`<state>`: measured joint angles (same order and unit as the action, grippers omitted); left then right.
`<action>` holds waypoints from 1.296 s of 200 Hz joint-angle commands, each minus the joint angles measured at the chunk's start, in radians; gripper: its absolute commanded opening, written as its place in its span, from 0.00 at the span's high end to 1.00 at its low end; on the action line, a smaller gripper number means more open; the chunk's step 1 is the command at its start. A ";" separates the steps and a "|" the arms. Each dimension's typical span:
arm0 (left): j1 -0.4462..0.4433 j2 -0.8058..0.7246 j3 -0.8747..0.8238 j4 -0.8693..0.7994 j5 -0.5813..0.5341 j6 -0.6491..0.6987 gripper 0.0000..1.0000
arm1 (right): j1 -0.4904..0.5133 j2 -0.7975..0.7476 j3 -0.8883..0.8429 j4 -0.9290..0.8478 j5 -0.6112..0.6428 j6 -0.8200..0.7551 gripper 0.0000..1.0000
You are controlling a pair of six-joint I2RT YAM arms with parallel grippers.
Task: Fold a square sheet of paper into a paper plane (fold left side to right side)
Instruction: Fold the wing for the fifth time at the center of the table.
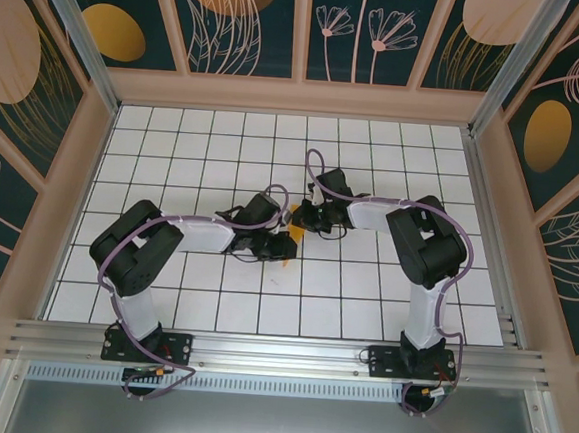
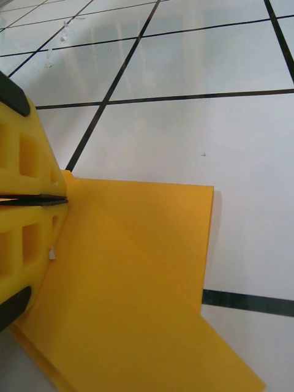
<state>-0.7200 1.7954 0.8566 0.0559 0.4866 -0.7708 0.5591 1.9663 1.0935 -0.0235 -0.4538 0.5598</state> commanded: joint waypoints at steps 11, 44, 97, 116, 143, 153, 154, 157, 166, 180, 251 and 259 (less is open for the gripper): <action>-0.003 0.012 -0.062 0.012 0.000 -0.014 0.82 | -0.005 0.053 0.012 -0.055 0.063 -0.005 0.87; -0.005 0.002 -0.094 0.010 0.009 -0.015 0.82 | -0.005 0.053 0.013 -0.055 0.062 -0.004 0.87; -0.031 -0.012 -0.133 0.027 0.045 -0.036 0.82 | -0.005 0.053 0.017 -0.055 0.061 -0.005 0.87; -0.040 -0.035 -0.159 0.035 0.048 -0.048 0.82 | -0.005 0.055 0.019 -0.054 0.057 -0.006 0.87; -0.052 -0.061 -0.178 0.033 0.074 -0.044 0.82 | -0.005 0.055 0.023 -0.045 0.042 -0.009 0.87; -0.055 -0.071 -0.180 0.033 0.083 -0.043 0.82 | -0.005 0.054 0.023 -0.038 0.038 -0.011 0.87; -0.055 -0.073 -0.181 0.033 0.083 -0.043 0.82 | -0.005 0.055 0.024 -0.038 0.037 -0.011 0.87; -0.054 -0.075 -0.183 0.035 0.084 -0.044 0.82 | -0.005 0.055 0.025 -0.036 0.035 -0.011 0.87; -0.053 -0.104 -0.185 0.038 0.082 -0.044 0.83 | -0.005 0.049 0.025 -0.026 0.022 -0.012 0.87; -0.053 -0.148 -0.172 0.033 0.070 -0.038 0.83 | -0.005 0.037 0.030 -0.012 0.007 -0.011 0.87; 0.020 -0.452 -0.114 -0.120 -0.244 0.072 0.64 | -0.006 -0.117 0.154 -0.135 0.086 -0.072 0.71; 0.022 -0.489 -0.113 -0.127 -0.324 0.076 0.58 | -0.007 -0.142 0.164 -0.175 0.132 -0.076 0.69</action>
<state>-0.7166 1.4006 0.7155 0.0116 0.3878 -0.7513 0.5579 1.9400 1.1938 -0.0917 -0.4290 0.5243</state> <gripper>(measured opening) 0.357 0.283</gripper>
